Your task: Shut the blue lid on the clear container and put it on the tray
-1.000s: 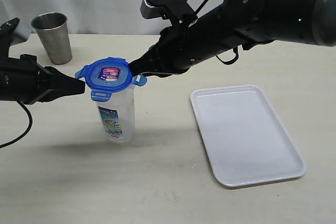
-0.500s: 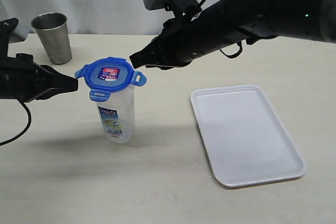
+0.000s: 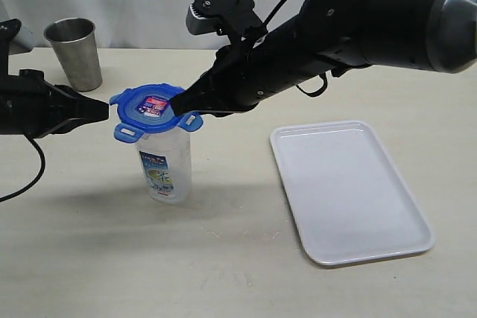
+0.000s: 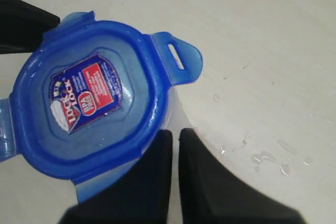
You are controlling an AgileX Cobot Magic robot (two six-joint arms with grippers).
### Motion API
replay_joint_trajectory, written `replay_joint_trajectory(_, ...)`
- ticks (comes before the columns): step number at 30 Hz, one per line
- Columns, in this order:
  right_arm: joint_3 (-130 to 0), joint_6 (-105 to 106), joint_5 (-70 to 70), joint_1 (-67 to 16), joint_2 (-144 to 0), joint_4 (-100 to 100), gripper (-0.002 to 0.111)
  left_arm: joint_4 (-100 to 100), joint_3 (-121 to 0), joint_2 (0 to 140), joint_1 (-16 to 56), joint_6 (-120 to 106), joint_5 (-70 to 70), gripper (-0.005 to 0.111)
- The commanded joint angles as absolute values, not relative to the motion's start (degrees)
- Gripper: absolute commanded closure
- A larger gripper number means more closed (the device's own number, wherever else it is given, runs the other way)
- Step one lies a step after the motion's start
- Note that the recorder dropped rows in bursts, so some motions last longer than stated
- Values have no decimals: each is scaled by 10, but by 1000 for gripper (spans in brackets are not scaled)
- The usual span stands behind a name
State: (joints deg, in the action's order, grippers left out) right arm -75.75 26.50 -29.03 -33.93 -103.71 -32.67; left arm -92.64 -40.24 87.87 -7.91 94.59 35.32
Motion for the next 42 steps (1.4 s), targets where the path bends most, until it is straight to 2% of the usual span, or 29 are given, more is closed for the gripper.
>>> replay_joint_trajectory(1,-758,265,-294,-340,-1035,-320,103,-918,-401,877,-76,942,361,107)
replay_joint_trajectory(15,-766,205,-298,-341,-971,-232,103,-918,-401,877,-76,945,382,107)
replay_joint_trajectory(23,-770,332,-350,-341,-967,-367,103,-923,-401,876,-76,945,382,107)
replay_joint_trajectory(31,-815,334,-374,-371,-996,-377,103,-954,-401,876,-76,968,380,107)
replay_joint_trajectory(42,-865,182,-380,-393,-1071,-217,104,-969,-394,876,-76,974,365,107)
